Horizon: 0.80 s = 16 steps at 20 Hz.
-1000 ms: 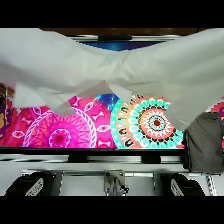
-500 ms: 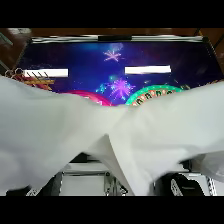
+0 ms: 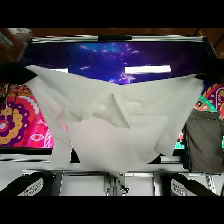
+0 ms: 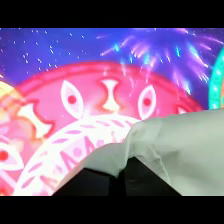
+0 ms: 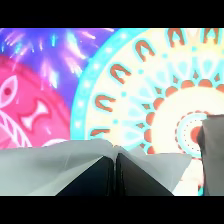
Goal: Fold the shirts.
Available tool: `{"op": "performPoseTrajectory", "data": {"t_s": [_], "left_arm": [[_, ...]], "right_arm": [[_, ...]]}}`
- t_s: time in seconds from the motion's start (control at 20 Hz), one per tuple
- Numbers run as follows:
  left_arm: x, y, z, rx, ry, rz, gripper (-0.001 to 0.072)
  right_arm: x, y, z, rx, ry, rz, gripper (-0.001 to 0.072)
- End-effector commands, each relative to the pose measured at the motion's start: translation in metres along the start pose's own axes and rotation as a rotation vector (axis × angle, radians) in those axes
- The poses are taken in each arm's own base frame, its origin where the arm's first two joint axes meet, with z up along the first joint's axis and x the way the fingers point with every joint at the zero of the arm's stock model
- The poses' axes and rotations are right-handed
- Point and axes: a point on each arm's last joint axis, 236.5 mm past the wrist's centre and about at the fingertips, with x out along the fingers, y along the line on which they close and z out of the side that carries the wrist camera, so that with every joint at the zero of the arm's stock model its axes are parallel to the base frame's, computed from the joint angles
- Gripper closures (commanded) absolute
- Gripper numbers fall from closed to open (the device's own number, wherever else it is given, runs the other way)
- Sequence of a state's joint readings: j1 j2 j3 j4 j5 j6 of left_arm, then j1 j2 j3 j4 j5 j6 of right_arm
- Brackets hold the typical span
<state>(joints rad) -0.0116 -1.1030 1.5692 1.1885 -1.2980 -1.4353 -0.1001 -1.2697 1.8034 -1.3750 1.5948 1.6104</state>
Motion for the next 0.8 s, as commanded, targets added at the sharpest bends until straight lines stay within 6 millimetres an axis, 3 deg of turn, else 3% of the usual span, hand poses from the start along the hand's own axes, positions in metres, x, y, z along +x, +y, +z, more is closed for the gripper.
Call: {"op": "performPoseTrajectory", "data": {"t_s": [0.0,0.05,0.15,0.25,0.3,0.35,0.4,0.45,0.6,0.7,0.75], "left_arm": [[0.103,0.039,0.050,-0.086,-0.089,-0.012,0.0665],[0.124,0.046,0.059,-0.102,-0.095,-0.017,0.0665],[0.168,0.056,0.059,-0.145,-0.054,-0.048,0.0664],[0.213,0.059,0.037,-0.220,0.021,-0.104,0.0662],[0.232,0.058,0.023,-0.262,0.063,-0.137,0.0607],[0.245,0.055,0.014,-0.298,0.093,-0.168,0.0393],[0.253,0.054,0.006,-0.333,0.117,-0.186,0.0145],[0.255,0.057,0.002,-0.368,0.133,-0.186,0.0036],[0.227,0.069,-0.004,-0.377,0.207,-0.201,0.0040],[0.197,0.070,-0.018,-0.361,0.312,-0.230,0.0044],[0.181,0.070,-0.030,-0.353,0.379,-0.238,0.0055]], "right_arm": [[0.137,0.008,0.069,0.107,-0.088,0.150,0.0651],[0.159,0.010,0.101,0.170,-0.197,0.195,0.0651],[0.187,0.010,0.143,0.345,-0.346,0.284,0.0651],[0.218,0.013,0.150,0.446,-0.356,0.345,0.0614],[0.232,0.016,0.145,0.464,-0.330,0.356,0.0473],[0.243,0.015,0.140,0.470,-0.306,0.353,0.0287],[0.248,0.015,0.134,0.462,-0.285,0.351,0.0242],[0.247,0.015,0.132,0.445,-0.274,0.349,0.0242],[0.214,0.005,0.126,0.390,-0.245,0.350,0.0241],[0.185,-0.005,0.107,0.325,-0.176,0.328,0.0240],[0.173,-0.012,0.089,0.291,-0.114,0.295,0.0136]]}}
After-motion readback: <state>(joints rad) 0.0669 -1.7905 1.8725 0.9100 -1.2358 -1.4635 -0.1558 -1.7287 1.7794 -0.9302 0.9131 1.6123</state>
